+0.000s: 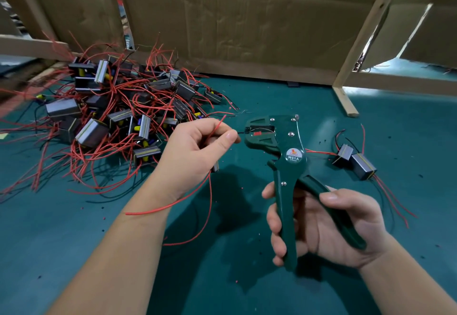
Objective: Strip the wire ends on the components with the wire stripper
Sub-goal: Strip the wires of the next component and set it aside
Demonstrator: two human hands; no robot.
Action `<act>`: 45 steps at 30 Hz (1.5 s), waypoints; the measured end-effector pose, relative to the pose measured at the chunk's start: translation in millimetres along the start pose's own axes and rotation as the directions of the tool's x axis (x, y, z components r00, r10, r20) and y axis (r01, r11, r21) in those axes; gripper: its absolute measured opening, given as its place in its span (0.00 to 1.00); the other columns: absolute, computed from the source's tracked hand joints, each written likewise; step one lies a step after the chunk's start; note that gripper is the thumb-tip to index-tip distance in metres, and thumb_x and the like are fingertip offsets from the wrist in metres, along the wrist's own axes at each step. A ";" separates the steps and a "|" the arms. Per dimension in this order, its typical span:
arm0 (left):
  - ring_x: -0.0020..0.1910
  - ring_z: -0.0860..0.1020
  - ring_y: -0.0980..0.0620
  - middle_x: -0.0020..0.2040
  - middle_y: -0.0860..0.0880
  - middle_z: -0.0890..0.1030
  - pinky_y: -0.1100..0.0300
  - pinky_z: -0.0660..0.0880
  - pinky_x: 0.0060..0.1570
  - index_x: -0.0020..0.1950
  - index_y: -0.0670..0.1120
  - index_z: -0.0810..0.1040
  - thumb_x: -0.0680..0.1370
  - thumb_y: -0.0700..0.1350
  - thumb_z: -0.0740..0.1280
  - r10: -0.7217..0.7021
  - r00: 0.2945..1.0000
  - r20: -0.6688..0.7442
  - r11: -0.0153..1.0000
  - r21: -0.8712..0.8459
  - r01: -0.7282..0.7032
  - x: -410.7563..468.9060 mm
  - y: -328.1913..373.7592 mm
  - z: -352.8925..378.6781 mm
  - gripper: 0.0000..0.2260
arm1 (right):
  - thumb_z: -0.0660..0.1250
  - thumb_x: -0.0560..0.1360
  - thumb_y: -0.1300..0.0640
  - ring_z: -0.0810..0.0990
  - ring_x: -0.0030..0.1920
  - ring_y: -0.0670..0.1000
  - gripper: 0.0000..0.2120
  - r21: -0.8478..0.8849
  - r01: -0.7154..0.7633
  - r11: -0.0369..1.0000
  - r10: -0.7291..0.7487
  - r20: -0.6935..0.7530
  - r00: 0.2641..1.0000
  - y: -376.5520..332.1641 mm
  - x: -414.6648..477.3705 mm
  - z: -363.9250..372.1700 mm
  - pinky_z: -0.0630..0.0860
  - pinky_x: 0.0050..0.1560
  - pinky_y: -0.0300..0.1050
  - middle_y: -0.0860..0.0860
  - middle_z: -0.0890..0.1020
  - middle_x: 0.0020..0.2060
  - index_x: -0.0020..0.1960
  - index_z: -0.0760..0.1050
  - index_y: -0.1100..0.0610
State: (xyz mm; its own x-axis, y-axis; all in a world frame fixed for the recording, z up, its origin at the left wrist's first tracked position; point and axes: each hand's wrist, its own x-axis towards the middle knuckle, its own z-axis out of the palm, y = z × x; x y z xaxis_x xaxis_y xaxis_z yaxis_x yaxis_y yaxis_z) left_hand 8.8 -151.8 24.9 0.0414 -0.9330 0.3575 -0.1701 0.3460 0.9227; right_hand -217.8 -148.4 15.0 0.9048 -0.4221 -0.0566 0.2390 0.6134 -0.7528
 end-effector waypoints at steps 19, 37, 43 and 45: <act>0.35 0.67 0.52 0.33 0.53 0.69 0.55 0.67 0.39 0.41 0.47 0.71 0.76 0.50 0.56 -0.135 0.991 -0.014 0.988 0.069 0.135 -1.2 -10.9 10.8 0.10 | 0.77 0.63 0.43 0.76 0.28 0.57 0.23 -0.013 0.082 0.997 -0.080 -0.390 0.917 9.6 10.4 5.5 0.76 0.29 0.49 0.59 0.76 0.33 0.46 0.78 0.60; 0.44 0.71 0.48 0.41 0.50 0.73 0.61 0.66 0.47 0.44 0.45 0.76 0.79 0.45 0.60 0.191 0.981 0.035 0.820 0.544 -0.179 0.9 -8.3 4.0 0.08 | 0.68 0.73 0.53 0.79 0.45 0.63 0.21 0.022 -0.019 1.000 0.020 -0.051 0.999 6.9 3.1 3.4 0.74 0.51 0.61 0.64 0.78 0.47 0.61 0.73 0.64; 0.45 0.70 0.48 0.41 0.51 0.72 0.62 0.66 0.47 0.45 0.47 0.76 0.80 0.46 0.59 0.181 0.982 0.054 0.825 0.536 -0.182 1.1 -8.6 3.7 0.08 | 0.70 0.72 0.45 0.80 0.37 0.61 0.20 -0.011 -0.034 0.999 0.032 -0.148 0.988 8.6 3.1 4.1 0.78 0.43 0.58 0.62 0.78 0.40 0.54 0.77 0.61; 0.45 0.69 0.50 0.40 0.54 0.71 0.64 0.65 0.47 0.45 0.49 0.73 0.81 0.46 0.57 0.179 0.982 0.062 0.826 0.533 -0.184 0.6 -8.6 5.9 0.08 | 0.72 0.69 0.41 0.79 0.34 0.60 0.22 -0.009 -0.033 0.999 0.030 -0.212 0.977 10.9 3.6 6.3 0.78 0.38 0.55 0.61 0.78 0.37 0.50 0.78 0.59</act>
State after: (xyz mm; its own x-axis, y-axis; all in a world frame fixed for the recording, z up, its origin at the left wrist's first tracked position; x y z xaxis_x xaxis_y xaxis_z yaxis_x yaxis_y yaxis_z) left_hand 4.5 -155.9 16.3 -0.0508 -0.8604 0.5070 -0.6725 0.4048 0.6196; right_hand -209.7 -139.0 10.7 0.8162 -0.5354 -0.2171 0.2062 0.6209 -0.7563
